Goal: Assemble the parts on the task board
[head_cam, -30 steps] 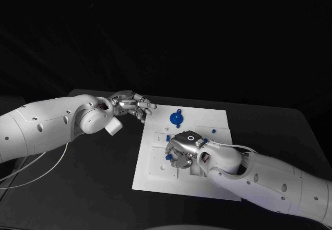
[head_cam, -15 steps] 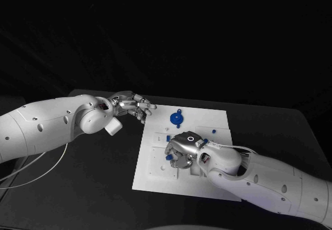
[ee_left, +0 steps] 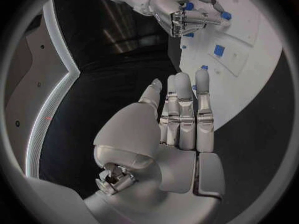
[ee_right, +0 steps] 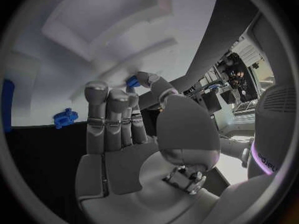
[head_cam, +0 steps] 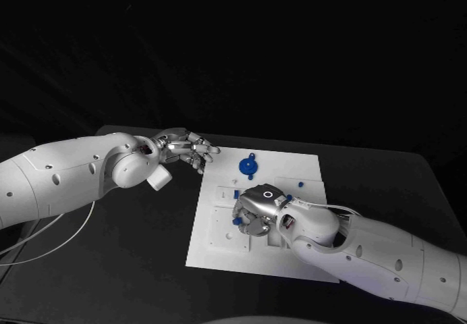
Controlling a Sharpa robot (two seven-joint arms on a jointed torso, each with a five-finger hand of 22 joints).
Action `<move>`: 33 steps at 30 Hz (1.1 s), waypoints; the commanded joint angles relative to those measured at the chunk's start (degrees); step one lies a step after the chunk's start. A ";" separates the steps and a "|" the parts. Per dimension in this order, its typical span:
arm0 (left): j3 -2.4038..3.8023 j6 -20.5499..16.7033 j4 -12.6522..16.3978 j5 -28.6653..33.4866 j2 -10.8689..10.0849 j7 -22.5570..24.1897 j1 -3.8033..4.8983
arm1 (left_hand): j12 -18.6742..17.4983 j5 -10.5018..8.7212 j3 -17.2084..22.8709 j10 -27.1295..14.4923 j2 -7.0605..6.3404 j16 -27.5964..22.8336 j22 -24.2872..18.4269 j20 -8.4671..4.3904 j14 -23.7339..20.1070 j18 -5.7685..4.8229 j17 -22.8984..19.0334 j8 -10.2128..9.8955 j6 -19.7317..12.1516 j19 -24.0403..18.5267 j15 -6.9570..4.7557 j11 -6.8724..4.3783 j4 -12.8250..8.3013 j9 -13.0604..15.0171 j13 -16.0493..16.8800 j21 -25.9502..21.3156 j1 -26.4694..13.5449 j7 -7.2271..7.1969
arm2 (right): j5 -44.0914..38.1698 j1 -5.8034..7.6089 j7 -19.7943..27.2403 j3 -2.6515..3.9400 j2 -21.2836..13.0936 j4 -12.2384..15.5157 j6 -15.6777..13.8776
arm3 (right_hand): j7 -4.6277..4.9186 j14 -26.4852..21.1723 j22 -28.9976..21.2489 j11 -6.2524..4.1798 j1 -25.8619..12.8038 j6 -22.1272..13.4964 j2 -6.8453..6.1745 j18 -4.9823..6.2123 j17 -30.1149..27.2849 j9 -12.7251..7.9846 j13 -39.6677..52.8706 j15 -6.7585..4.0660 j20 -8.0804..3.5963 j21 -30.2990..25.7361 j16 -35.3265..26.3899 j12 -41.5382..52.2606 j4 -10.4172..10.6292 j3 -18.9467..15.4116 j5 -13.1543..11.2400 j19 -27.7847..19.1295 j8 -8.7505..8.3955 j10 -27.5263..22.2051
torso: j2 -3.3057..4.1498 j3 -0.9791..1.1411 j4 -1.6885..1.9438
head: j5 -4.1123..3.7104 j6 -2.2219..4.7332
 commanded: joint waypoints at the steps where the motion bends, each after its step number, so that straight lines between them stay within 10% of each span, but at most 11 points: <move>1: 0.03 0.96 0.07 -0.20 0.05 0.06 0.05 | -0.07 -0.40 0.01 -0.29 -0.37 -0.32 0.06 0.20 0.18 0.50 0.09 0.31 -0.42 0.32 -0.02 0.11 0.33 -0.10 -0.07 -0.40 0.06 -0.06 | -0.82 -0.37 -0.63 -0.24 0.07 -0.44 1.33 | -0.17 0.26 1.35 0.03 0.42 0.78 0.35 -0.61 0.16 0.17 0.27 -0.17 -0.18 0.26 0.41 0.45 0.09 0.51 -1.90 3.01 0.30 0.48 | 0.02 0.00 0.02 | -0.06 -0.02; 23: 0.01 1.21 0.80 -1.24 -0.60 -1.07 0.05 | -3.00 -0.20 0.34 -0.83 -0.28 -0.35 0.21 0.43 0.25 0.79 0.11 0.38 -0.72 0.43 0.21 0.51 0.18 -0.15 -0.28 -0.57 0.64 0.08 | -0.77 -0.56 -1.45 -0.27 -0.30 0.02 -1.37 | -0.58 0.27 1.62 -0.25 0.19 2.48 0.55 -0.83 0.59 0.40 0.71 -0.41 -0.45 1.32 1.02 0.49 1.47 2.35 -1.65 3.04 0.29 0.74 | -0.03 0.04 -0.03 | -0.08 -0.02; 33: -0.29 3.09 2.71 -3.80 -2.64 -3.91 0.05 | -4.86 -0.07 0.83 1.05 -0.11 0.34 0.69 0.14 1.05 0.80 0.39 -3.36 3.10 1.00 -0.15 0.10 0.14 -1.30 -0.22 -0.27 0.62 -0.52 | -0.24 -0.54 -2.01 0.28 -1.93 2.50 -2.23 | -0.58 0.25 1.65 -0.27 0.26 2.56 0.27 -0.82 0.58 0.44 0.71 -0.43 -0.46 1.45 0.96 0.38 1.55 3.14 -1.57 3.03 0.31 0.82 | -0.08 0.04 0.04 | -0.39 0.37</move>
